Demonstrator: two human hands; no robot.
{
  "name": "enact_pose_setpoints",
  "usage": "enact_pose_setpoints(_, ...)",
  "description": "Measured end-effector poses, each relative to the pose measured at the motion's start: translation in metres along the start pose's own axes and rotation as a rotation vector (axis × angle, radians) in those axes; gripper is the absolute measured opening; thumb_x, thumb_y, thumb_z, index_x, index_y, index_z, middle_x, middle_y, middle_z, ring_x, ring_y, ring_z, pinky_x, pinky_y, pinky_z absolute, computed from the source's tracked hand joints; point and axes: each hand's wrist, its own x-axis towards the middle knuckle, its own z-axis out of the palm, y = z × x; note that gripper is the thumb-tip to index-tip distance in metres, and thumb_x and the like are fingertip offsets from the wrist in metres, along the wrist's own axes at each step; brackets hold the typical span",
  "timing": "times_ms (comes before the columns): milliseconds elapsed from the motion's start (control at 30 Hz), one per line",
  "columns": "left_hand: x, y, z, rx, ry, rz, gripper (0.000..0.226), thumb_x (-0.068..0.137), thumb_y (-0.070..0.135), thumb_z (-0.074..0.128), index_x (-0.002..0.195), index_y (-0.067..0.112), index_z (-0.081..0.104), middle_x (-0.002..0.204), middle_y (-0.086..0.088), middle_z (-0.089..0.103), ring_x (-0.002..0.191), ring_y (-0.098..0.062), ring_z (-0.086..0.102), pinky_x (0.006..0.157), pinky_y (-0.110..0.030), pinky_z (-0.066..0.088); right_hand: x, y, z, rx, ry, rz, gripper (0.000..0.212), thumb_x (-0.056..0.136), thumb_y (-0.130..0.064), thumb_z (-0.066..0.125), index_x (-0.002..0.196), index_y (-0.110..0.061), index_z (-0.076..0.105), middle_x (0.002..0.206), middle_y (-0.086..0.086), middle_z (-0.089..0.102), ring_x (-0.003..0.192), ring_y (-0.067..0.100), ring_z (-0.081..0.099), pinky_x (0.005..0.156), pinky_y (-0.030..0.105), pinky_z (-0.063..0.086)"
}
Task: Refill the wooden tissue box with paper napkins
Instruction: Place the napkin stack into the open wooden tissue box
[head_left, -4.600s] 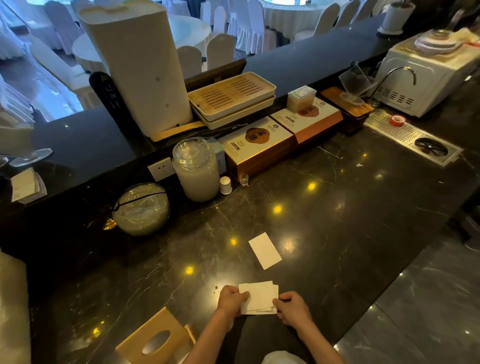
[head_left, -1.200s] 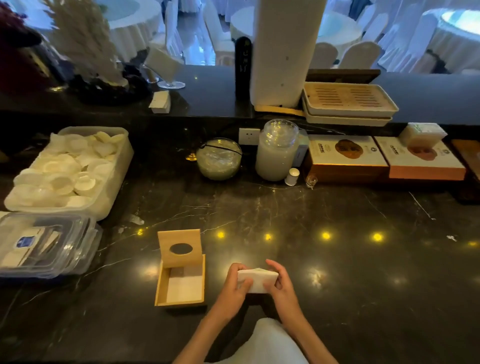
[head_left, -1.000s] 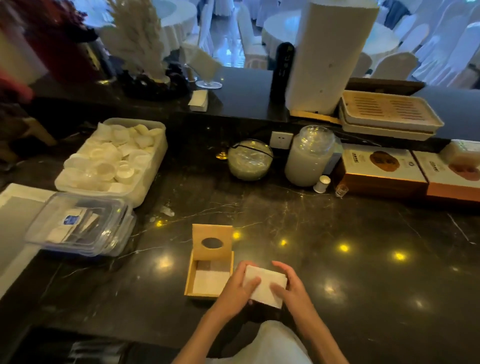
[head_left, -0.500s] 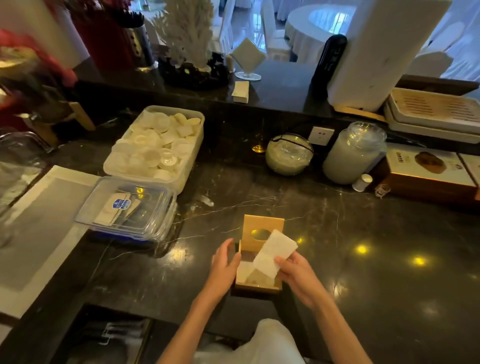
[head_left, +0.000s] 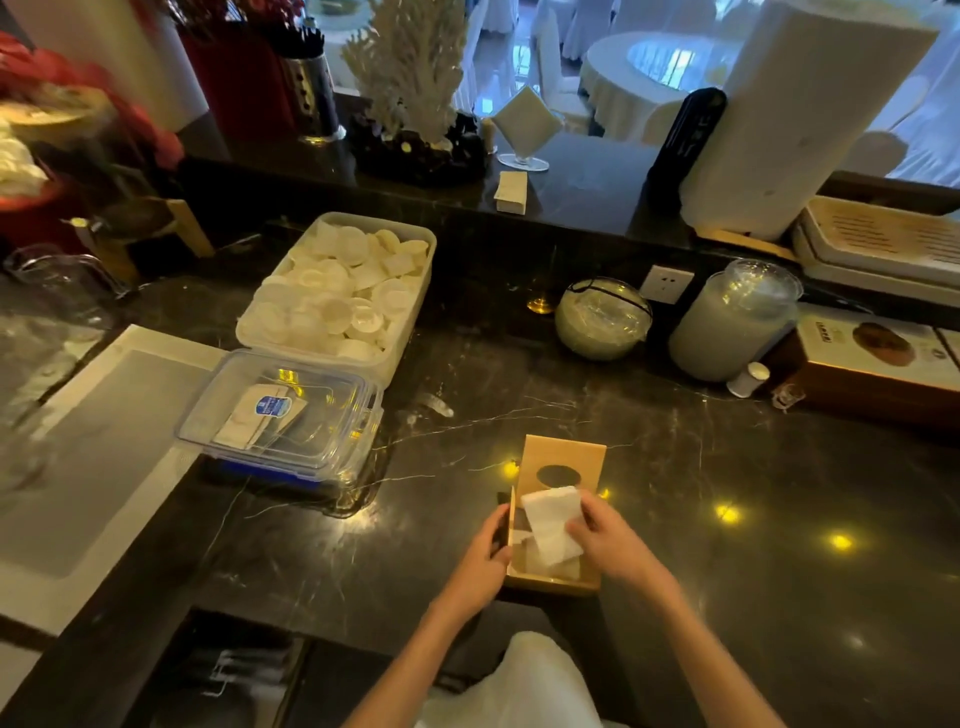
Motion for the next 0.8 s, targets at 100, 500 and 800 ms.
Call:
enact_pose_setpoints(100, -0.001, 0.001, 0.000, 0.003, -0.002, -0.009, 0.057, 0.099, 0.018, 0.049, 0.149, 0.035, 0.028, 0.154, 0.005, 0.034, 0.138, -0.019, 0.040, 0.110, -0.044, 0.042, 0.018, -0.017, 0.000, -0.601, -0.117, -0.004, 0.053, 0.092, -0.006, 0.056, 0.140, -0.025, 0.045, 0.134, 0.002, 0.057, 0.121, 0.019, 0.056, 0.099, 0.032, 0.051)
enact_pose_setpoints(500, 0.003, 0.004, -0.002, 0.029, -0.003, -0.006, 0.060, 0.098, 0.005, 0.046, 0.146, 0.036, 0.029, 0.155, 0.002, 0.033, 0.133, -0.020, 0.045, 0.107, -0.041, 0.045, 0.041, -0.014, 0.044, -0.914, -0.349, 0.085, 0.036, 0.092, -0.004, 0.050, 0.126, -0.013, 0.053, 0.124, 0.010, 0.060, 0.114, 0.027, 0.057, 0.099, 0.037, 0.048)
enact_pose_setpoints(800, 0.005, 0.002, 0.000, 0.051, 0.027, -0.011, 0.061, 0.098, 0.003, 0.045, 0.148, 0.032, 0.028, 0.152, 0.000, 0.036, 0.128, -0.015, 0.041, 0.097, -0.030, 0.042, 0.043, -0.001, 0.048, -0.825, -0.311, 0.083, 0.044, 0.089, -0.007, 0.055, 0.132, -0.015, 0.048, 0.133, 0.010, 0.057, 0.121, 0.029, 0.056, 0.100, 0.038, 0.047)
